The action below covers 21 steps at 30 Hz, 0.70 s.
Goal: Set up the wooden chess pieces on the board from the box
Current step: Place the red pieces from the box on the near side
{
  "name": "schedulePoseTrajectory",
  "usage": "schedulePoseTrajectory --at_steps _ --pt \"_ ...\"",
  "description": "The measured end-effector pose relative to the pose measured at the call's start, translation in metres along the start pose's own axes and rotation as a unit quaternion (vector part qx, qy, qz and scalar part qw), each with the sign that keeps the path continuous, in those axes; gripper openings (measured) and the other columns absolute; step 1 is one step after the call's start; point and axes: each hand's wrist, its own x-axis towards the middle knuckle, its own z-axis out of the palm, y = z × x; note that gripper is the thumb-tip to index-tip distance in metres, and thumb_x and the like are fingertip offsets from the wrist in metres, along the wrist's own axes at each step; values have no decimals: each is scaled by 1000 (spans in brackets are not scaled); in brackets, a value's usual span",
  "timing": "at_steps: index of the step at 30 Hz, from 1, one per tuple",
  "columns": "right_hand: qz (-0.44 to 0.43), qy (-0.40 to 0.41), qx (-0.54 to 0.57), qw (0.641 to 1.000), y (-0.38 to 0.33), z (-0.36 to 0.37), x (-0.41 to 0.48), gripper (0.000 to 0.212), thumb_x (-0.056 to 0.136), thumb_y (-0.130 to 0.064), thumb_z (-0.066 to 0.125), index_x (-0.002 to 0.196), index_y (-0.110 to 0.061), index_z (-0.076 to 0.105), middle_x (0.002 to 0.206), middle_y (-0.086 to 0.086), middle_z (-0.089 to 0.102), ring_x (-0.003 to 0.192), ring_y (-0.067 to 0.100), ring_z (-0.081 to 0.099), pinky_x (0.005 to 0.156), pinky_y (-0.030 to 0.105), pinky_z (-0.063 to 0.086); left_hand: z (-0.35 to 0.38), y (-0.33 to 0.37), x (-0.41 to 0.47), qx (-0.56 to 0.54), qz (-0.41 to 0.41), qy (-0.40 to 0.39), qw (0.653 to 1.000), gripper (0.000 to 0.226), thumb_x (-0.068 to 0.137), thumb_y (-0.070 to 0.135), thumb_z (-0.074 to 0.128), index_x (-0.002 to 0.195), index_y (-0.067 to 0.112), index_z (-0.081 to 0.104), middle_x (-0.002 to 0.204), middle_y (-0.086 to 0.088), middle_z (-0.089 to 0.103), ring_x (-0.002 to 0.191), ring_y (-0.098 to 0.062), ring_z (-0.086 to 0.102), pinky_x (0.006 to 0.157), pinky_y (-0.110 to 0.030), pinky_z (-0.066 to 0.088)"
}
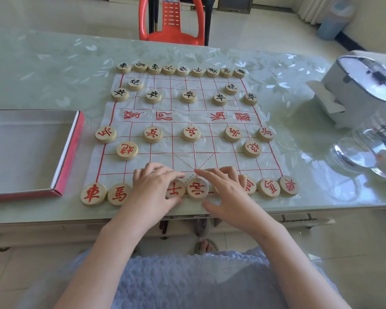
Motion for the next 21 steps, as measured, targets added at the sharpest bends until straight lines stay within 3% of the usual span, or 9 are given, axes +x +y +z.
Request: schedulePoseTrajectory --at_steps 3,8,13,16,21 --pt "-6 13 -24 1000 0 1 3 56 85 -26 53 137 -35 35 125 -19 44 115 11 25 78 27 12 0 -1 0 2 -4 -4 1000 52 83 38 61 132 40 41 130 18 46 126 -8 25 90 -25 11" --pt "8 54 -71 996 2 6 5 44 80 -42 58 121 -29 49 111 -8 40 110 17 28 78 24 9 1 -1 -1 1 -10 -8 1000 52 83 40 62 131 40 43 128 17 47 125 -8 27 89 -25 12" --pt "50 63 -58 995 0 5 5 69 64 -68 63 116 -27 47 115 -8 30 110 12 19 81 22 8 2 -2 -1 1 -10 -8 1000 52 82 40 63 130 39 44 128 18 48 124 -8 28 89 -25 12" --pt "39 45 -37 998 -1 3 4 75 67 -64 64 130 -33 40 124 -9 29 115 13 19 84 23 10 2 -3 -1 2 -7 -6 1000 53 81 40 64 130 39 44 128 18 48 124 -8 28 88 -25 13" --pt "36 45 -19 998 3 3 3 50 76 -56 62 119 -34 54 122 -11 39 114 15 23 82 25 11 3 -4 -1 4 -8 -4 1000 52 81 39 64 130 38 45 127 18 48 124 -8 29 88 -24 13"
